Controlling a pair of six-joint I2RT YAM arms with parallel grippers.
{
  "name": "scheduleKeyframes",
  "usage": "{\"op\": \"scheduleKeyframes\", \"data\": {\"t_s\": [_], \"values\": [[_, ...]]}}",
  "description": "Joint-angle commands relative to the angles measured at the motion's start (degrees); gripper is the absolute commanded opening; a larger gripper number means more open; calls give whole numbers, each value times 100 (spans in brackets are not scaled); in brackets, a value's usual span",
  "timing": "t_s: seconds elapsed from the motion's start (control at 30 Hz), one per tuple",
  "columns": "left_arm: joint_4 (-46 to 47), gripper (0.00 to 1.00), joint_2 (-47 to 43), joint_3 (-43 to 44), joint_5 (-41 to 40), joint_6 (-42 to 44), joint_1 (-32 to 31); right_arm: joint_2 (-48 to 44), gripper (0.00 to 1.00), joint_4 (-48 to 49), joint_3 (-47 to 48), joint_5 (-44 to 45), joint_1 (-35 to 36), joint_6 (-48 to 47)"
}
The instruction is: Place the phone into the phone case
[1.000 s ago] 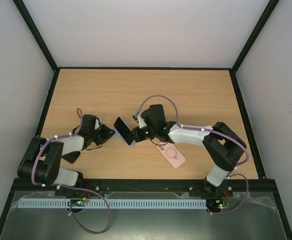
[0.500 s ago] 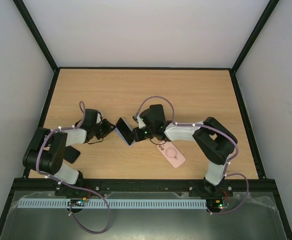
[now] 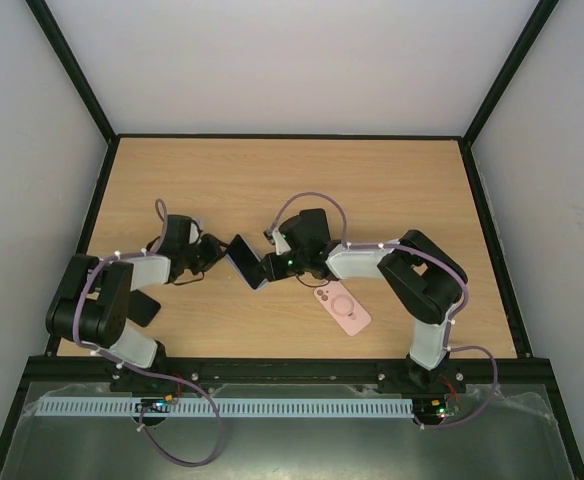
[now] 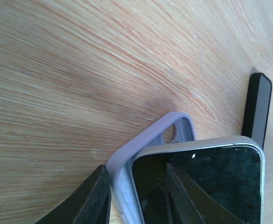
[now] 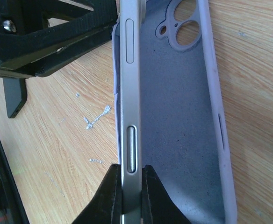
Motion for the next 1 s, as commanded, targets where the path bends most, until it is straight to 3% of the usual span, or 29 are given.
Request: {"op": "scheduleKeyframes", "data": {"t_s": [0.0,0.27,0.5,0.97], "values": [[250,35,-233,28,247,96,29,130,2,-519,-52,-293,58,242],[213,43,-488,-405,285,87,31,289,2,-268,-135,-709,66,466],[552,43,-316,-817,350,43,12,341,2,-17,-280,-1173,68,646],[1421,39,-55,-836,916,9,-28,841,2,165,-298,-1697,68,637]]}}
